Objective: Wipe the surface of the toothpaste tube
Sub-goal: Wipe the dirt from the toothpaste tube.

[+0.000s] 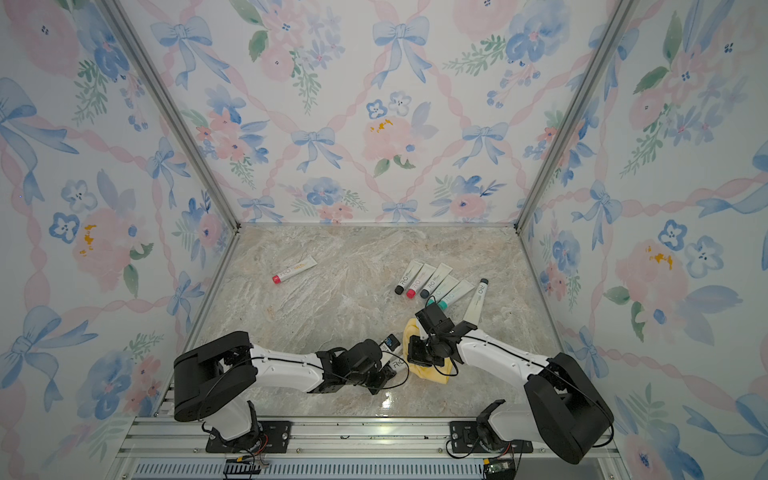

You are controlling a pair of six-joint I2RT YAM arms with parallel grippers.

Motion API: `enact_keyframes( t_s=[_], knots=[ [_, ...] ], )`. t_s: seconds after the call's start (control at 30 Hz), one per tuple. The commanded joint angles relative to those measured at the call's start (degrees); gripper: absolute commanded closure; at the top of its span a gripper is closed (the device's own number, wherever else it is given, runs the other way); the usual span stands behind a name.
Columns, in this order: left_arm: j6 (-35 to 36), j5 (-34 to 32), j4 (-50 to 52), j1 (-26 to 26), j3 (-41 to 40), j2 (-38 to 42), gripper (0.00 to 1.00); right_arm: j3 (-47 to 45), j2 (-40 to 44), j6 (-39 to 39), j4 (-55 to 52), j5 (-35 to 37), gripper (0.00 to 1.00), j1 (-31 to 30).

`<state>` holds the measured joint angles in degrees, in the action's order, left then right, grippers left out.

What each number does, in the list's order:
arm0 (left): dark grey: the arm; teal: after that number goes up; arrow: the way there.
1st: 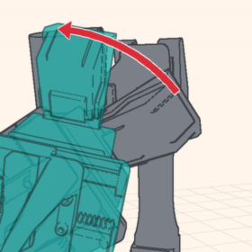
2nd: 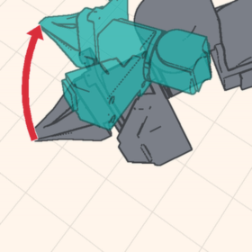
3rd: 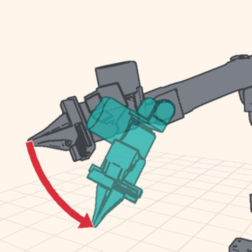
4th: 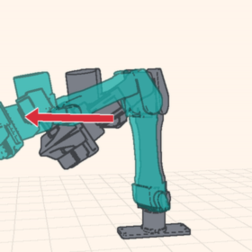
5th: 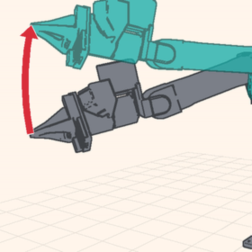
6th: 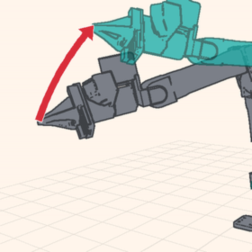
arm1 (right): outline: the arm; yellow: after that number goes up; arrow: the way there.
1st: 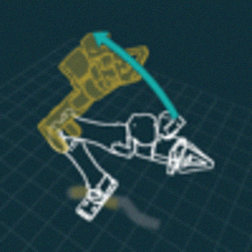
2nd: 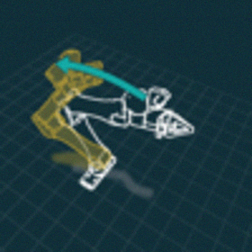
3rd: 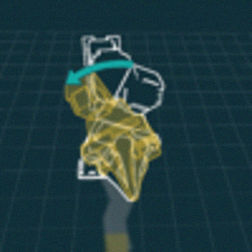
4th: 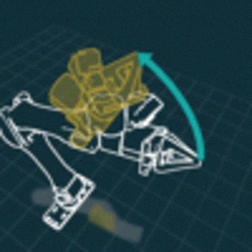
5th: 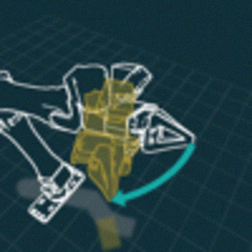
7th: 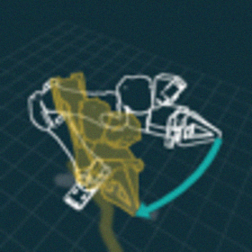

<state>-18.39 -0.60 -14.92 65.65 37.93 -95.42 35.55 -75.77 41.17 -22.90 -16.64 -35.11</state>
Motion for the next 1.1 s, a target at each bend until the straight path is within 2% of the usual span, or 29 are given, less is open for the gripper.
enact_keyframes(
  t_s=[0.0,0.2,0.37,0.53,0.9,1.0,1.07],
  knots=[
    [-0.25,0.76,7.55,0.18,-1.02,-2.50,0.70,-1.68,-2.21,-1.39,-4.61,0.98,0.93,2.62],
    [-0.41,0.78,7.62,0.18,-1.30,-2.16,0.70,2.94,-5.80,-9.72,-8.83,8.00,0.93,11.98],
    [-0.51,0.60,7.53,0.18,-1.69,-2.18,0.70,5.11,-7.75,-11.42,-8.95,8.30,0.93,14.94],
    [-0.33,0.69,7.53,0.19,-1.13,-2.50,0.70,5.61,-7.99,-9.43,-8.27,5.90,0.93,11.22],
    [-0.51,1.04,7.23,0.29,-1.05,-3.66,0.70,6.37,-6.31,-0.80,-5.34,0.12,0.93,-2.89],
    [-0.50,0.99,7.18,0.27,-1.28,-3.45,0.71,5.75,-6.54,-1.48,-5.49,1.13,0.93,-2.41],
    [-0.50,0.96,7.14,0.27,-1.45,-3.33,0.70,4.76,-7.11,-2.63,-5.20,1.43,0.93,0.57]
  ],
)
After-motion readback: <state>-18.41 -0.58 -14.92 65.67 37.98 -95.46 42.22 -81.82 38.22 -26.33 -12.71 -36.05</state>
